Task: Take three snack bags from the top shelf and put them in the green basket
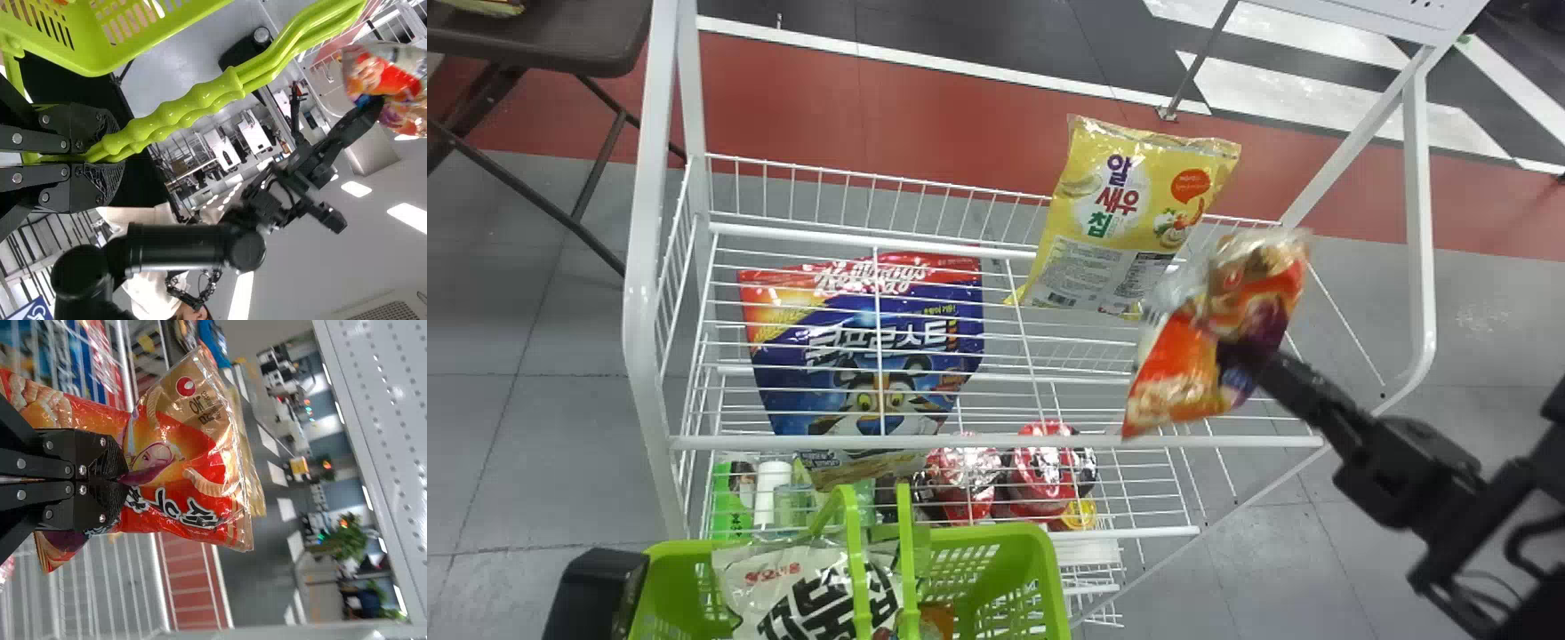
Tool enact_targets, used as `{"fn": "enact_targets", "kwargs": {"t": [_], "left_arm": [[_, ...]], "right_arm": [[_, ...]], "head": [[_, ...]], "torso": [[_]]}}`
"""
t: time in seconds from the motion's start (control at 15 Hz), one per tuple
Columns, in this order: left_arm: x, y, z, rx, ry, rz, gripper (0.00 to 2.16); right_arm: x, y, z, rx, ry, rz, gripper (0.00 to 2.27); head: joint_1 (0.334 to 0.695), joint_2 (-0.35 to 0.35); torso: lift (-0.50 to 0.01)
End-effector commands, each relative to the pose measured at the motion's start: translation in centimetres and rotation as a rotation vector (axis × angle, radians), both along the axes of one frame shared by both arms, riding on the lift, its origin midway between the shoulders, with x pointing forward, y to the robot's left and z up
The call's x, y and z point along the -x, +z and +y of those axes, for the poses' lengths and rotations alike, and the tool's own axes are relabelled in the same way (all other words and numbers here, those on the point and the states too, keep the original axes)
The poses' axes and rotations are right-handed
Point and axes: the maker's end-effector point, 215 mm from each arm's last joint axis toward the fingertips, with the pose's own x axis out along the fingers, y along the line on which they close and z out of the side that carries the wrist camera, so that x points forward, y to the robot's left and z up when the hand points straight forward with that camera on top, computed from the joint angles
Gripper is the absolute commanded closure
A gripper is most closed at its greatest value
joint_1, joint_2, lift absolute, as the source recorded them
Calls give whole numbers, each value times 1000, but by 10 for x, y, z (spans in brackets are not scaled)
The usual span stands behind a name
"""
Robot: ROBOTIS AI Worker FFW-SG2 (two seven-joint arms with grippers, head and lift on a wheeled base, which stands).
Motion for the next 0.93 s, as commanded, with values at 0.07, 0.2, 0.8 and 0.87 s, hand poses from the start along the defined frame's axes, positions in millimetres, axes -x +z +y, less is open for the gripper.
{"fn": "enact_targets", "kwargs": {"t": [0.07,0.2,0.8,0.87], "left_arm": [[-3,1,-1,6,5,-16,1160],[-3,0,0,4,8,-15,1160],[-6,1,-8,-10,0,-35,1160],[-7,0,-7,-14,1,-32,1160]], "right_arm": [[79,-19,51,-211,117,270,2071],[85,7,54,-227,161,207,2071],[110,-52,127,-383,326,383,2071],[112,-63,134,-390,333,412,2074]], "head": [[695,-350],[695,-350],[695,-350],[695,-350]], "torso": [[-40],[-40],[-40],[-40]]}}
